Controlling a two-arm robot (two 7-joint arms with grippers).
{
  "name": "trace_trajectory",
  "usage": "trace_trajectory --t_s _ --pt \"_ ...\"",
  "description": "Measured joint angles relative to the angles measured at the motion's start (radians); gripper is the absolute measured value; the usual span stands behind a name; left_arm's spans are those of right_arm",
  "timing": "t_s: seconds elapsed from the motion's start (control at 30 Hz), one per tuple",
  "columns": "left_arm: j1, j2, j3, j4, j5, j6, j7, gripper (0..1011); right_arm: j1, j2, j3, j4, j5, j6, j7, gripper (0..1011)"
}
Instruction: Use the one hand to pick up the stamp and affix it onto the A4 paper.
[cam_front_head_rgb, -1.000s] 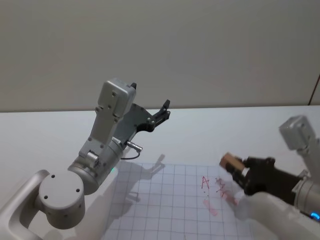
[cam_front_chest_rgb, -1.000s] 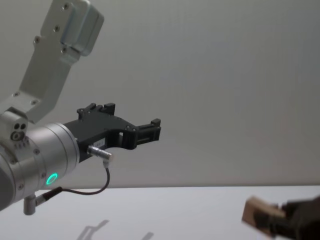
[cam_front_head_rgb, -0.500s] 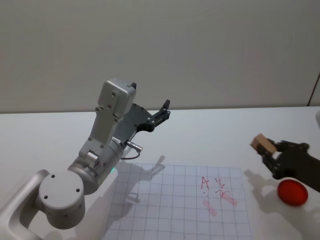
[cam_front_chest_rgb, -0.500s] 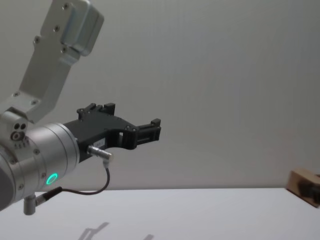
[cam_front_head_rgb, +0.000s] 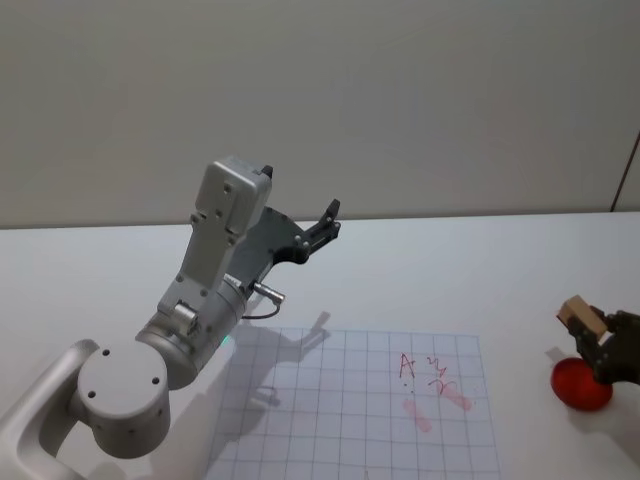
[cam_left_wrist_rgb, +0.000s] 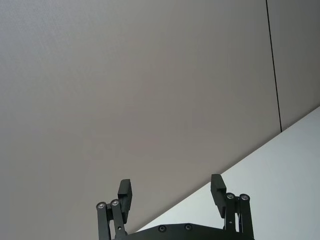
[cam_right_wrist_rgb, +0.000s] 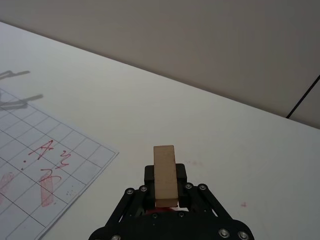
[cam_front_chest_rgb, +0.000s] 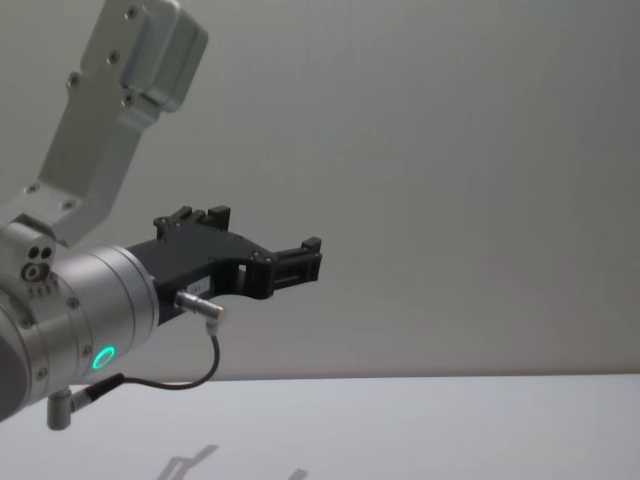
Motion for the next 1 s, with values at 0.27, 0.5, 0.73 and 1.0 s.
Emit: trace_trajectory --t_s 0.27,0.5,0.73,1.0 --pt "0.0 0.0 0.0 0.0 0.0 0.0 0.0 1001 -0.013 0.006 0.002 0.007 0.004 0.002 0.005 218" --pt "0.0 0.0 0.0 0.0 0.0 0.0 0.0 1001 -0.018 0.007 -0.002 0.014 0.008 0.023 0.027 218" --pt "0.0 0.0 0.0 0.0 0.0 0.0 0.0 1001 -0.029 0.01 -0.004 0.018 0.009 0.04 0.034 218" --pt "0.0 0.0 0.0 0.0 0.0 0.0 0.0 1001 -0.043 0.012 -0.004 0.02 0.009 0.045 0.025 218"
